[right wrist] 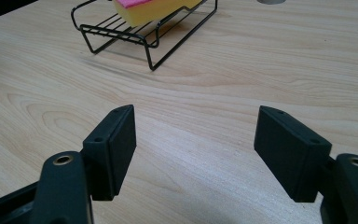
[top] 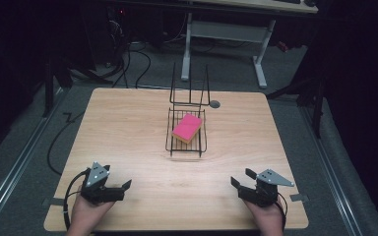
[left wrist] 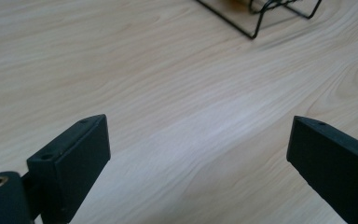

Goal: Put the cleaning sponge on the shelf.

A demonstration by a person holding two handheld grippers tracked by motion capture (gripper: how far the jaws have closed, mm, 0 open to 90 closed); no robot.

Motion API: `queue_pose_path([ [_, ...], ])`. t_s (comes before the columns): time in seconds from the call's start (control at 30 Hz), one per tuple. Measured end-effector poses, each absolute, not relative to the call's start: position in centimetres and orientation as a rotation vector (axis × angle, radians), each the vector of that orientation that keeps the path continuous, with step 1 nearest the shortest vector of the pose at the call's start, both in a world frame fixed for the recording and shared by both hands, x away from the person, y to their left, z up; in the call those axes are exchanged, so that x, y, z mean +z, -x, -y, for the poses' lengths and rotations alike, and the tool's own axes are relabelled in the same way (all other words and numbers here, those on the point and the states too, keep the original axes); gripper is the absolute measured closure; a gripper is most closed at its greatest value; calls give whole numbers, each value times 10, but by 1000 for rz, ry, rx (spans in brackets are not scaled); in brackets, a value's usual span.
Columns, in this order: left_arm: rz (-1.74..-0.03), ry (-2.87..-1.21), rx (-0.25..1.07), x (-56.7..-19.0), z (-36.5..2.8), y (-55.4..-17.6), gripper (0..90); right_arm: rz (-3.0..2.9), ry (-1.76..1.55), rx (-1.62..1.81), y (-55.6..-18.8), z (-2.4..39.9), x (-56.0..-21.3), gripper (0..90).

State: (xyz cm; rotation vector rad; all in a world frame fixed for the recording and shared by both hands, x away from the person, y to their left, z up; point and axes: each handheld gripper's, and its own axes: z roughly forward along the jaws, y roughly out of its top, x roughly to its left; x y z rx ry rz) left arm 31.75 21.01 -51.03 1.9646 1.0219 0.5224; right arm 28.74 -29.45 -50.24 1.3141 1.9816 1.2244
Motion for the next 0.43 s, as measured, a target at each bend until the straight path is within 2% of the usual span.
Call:
queue_pose_path([
  [0.1,-1032,-1971,497,-512,-220,-316,66,-1973,-1322,1221,-287,296,-503,297],
  [0.17,-1026,-1978,534,-511,-221,-315,73,-1967,-1332,1216,-288,296,-503,297],
  [0.43,-991,-2015,534,-515,-213,-317,78,-1963,-1357,1194,-290,295,-506,297],
])
